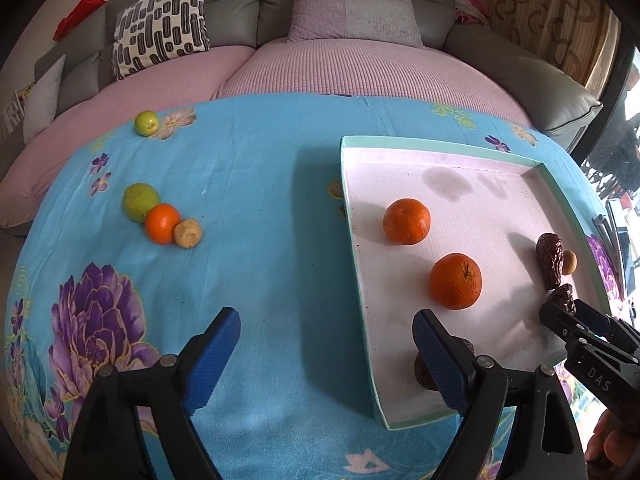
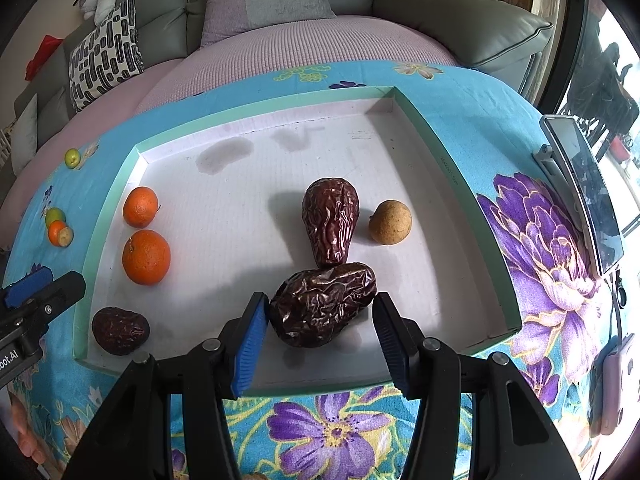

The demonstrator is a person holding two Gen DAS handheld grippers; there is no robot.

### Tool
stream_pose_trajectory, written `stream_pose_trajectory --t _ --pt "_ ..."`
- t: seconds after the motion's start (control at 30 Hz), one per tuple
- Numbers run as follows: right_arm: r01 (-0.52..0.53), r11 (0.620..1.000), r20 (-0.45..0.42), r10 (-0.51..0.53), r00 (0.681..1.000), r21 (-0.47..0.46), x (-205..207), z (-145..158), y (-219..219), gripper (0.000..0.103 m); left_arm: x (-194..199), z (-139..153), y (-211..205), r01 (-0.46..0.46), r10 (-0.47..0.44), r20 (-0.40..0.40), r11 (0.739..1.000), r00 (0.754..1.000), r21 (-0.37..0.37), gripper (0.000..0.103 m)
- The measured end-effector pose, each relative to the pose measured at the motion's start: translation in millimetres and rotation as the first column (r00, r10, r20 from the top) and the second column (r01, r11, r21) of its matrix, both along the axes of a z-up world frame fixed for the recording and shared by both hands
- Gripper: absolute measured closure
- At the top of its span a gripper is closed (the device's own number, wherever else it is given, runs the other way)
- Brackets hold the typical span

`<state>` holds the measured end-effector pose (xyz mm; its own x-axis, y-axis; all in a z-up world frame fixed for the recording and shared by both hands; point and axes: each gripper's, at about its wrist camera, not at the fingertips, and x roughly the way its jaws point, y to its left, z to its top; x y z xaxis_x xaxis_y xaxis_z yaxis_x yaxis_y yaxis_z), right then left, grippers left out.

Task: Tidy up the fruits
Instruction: 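Open the left tool to drop its date while the right tool releases its date into the tray, then withdraw both open tools toward the green pear and small brown fruit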

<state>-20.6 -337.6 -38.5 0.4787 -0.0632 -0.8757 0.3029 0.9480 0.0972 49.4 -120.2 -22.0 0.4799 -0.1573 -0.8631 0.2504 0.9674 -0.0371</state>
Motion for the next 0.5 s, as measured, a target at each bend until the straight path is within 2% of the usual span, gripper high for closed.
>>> stream_pose_trajectory --t 0.07,0.13,0.2,0.27,0.33,0.5 --pt "-0.002 1.000 -0.001 0.002 1.000 -0.002 0.3 0.4 0.1 0.046 -0.5 0.1 1.8 -0.008 0.008 0.014 1.000 1.000 0.009 0.007" --pt "-0.002 1.000 -0.007 0.002 1.000 -0.006 0.6 -0.3 0.2 0.040 -1.0 0.0 3.0 -0.012 0.012 0.025 1.000 1.000 0.018 0.006" --pt "-0.002 1.000 -0.008 0.002 1.000 -0.004 1.1 -1.0 -0.4 0.039 -0.5 -1.2 2.3 -0.017 0.016 0.029 0.999 0.999 0.031 0.000" --pt "-0.002 1.000 -0.008 0.002 1.000 -0.005 1.5 -1.3 -0.3 0.038 -0.2 -2.0 2.6 -0.018 0.017 0.035 0.999 0.999 0.041 0.000" --pt "-0.001 1.000 -0.010 0.001 1.000 -0.011 1.6 -1.7 -0.4 0.031 0.6 -2.5 3.6 -0.023 0.021 0.038 0.999 0.999 0.048 0.000" --pt "-0.001 1.000 0.002 0.001 1.000 0.001 1.9 -2.7 -1.2 0.023 2.9 -4.7 5.9 -0.030 0.028 0.041 0.998 0.999 0.050 0.000"
